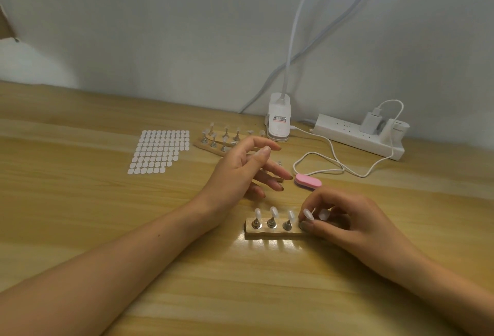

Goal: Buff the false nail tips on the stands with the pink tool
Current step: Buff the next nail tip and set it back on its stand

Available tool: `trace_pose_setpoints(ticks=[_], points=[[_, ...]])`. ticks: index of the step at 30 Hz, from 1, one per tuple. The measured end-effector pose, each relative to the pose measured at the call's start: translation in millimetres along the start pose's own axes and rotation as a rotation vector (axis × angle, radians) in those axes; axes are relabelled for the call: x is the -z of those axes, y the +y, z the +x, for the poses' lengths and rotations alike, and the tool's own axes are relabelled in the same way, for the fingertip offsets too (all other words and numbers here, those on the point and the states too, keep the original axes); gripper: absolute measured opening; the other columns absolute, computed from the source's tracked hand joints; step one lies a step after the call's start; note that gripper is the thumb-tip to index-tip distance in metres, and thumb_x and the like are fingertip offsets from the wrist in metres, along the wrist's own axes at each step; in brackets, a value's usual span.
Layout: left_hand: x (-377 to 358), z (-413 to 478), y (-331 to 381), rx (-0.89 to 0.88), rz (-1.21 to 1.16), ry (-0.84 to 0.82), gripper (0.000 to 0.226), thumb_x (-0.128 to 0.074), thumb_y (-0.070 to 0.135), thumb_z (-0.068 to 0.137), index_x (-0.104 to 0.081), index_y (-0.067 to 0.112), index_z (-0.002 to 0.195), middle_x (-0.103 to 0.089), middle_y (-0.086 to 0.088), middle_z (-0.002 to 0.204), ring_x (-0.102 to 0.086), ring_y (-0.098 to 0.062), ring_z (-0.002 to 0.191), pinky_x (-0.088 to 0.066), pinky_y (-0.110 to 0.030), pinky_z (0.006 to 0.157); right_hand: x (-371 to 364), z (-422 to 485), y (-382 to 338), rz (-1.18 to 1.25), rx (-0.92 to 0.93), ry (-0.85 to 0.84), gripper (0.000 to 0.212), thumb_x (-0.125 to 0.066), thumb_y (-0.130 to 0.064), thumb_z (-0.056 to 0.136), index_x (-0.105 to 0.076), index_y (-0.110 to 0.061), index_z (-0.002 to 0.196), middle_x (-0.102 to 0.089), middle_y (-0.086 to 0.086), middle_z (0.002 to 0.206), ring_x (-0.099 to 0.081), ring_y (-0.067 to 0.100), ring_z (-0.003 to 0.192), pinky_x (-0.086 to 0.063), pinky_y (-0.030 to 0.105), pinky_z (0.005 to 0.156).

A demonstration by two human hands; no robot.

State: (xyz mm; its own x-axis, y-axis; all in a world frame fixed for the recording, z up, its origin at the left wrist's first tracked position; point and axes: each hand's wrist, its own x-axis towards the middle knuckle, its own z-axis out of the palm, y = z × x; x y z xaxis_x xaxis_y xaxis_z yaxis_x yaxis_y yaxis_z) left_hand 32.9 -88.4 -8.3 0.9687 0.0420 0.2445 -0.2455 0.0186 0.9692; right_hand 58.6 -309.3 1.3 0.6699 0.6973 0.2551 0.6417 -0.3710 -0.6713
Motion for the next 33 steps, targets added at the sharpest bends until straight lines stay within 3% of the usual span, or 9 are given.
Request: trace_pose_setpoints(ticks=[16, 19, 21, 24, 28, 31, 33], points=[[-0.6, 0.0, 0.2, 0.002, -0.001, -0.004, 0.019, -0.043, 0.024, 0.108, -0.058, 0.019, 0.117, -0.078, -0.005, 0.089, -0.074, -0.016, 0.073, -0.052, -0.019, 0.054, -7.6, -3.3, -3.2, -0.075, -0.004, 0.076, 0.019, -0.076, -0.012, 0.086, -0.062, -0.026, 0.082, -0.061, -0.020, 0.082, -0.057, 0.008, 0.077, -0.038, 0.011, 0.062], [-0.3, -0.5, 0.4, 0.004, -0.004, 0.000, 0.019, -0.042, 0.024, 0.108, -0.058, 0.019, 0.117, -0.078, -0.005, 0.089, -0.073, -0.016, 0.073, -0.052, -0.019, 0.054, -3.9, -1.7, -0.9, -0.086, -0.017, 0.035, 0.017, -0.077, -0.022, 0.084, -0.061, -0.026, 0.087, -0.060, -0.024, 0.085, -0.056, 0.004, 0.077, -0.039, 0.011, 0.063], [-0.3, -0.7, 0.2, 0.009, -0.009, 0.004, 0.019, -0.042, 0.024, 0.108, -0.058, 0.019, 0.117, -0.078, -0.006, 0.090, -0.073, -0.016, 0.072, -0.052, -0.020, 0.054, 4.4, -2.3, 1.5, -0.092, -0.051, -0.029, 0.026, -0.077, -0.042, 0.075, -0.062, -0.031, 0.094, -0.060, -0.026, 0.096, -0.057, 0.003, 0.086, -0.042, 0.011, 0.069], [0.4, -0.2, 0.0, 0.014, -0.011, 0.002, 0.020, -0.041, 0.024, 0.109, -0.058, 0.018, 0.117, -0.079, -0.006, 0.090, -0.073, -0.017, 0.073, -0.053, -0.020, 0.054, 18.6, -3.6, 6.4, -0.064, -0.103, -0.054, 0.037, -0.071, -0.058, 0.062, -0.068, -0.038, 0.093, -0.063, -0.021, 0.104, -0.059, 0.007, 0.097, -0.048, 0.015, 0.077], [0.5, 0.2, -0.2, 0.019, -0.012, -0.002, 0.020, -0.041, 0.024, 0.109, -0.058, 0.018, 0.117, -0.079, -0.006, 0.090, -0.074, -0.017, 0.073, -0.052, -0.019, 0.054, 19.5, -4.4, 10.7, 0.113, -0.124, 0.008, 0.026, -0.079, -0.043, 0.060, -0.072, -0.031, 0.082, -0.071, -0.001, 0.089, -0.066, 0.017, 0.082, -0.053, 0.035, 0.074], [0.9, 0.3, -0.4, 0.018, -0.008, -0.002, 0.021, -0.041, 0.025, 0.108, -0.058, 0.018, 0.117, -0.078, -0.007, 0.091, -0.074, -0.017, 0.074, -0.052, -0.019, 0.054, 14.8, -3.8, 8.6, 0.101, -0.056, 0.035, 0.017, -0.078, -0.040, 0.064, -0.071, -0.031, 0.076, -0.071, -0.004, 0.087, -0.064, 0.009, 0.074, -0.048, 0.016, 0.065], [1.0, 0.2, -0.3, 0.021, -0.008, -0.005, 0.021, -0.041, 0.025, 0.108, -0.058, 0.018, 0.118, -0.079, -0.007, 0.091, -0.074, -0.017, 0.074, -0.052, -0.019, 0.054, 13.2, -4.1, 7.4, 0.105, -0.045, 0.032, 0.011, -0.077, -0.037, 0.068, -0.071, -0.029, 0.075, -0.071, -0.005, 0.086, -0.065, 0.011, 0.077, -0.047, 0.013, 0.066]])
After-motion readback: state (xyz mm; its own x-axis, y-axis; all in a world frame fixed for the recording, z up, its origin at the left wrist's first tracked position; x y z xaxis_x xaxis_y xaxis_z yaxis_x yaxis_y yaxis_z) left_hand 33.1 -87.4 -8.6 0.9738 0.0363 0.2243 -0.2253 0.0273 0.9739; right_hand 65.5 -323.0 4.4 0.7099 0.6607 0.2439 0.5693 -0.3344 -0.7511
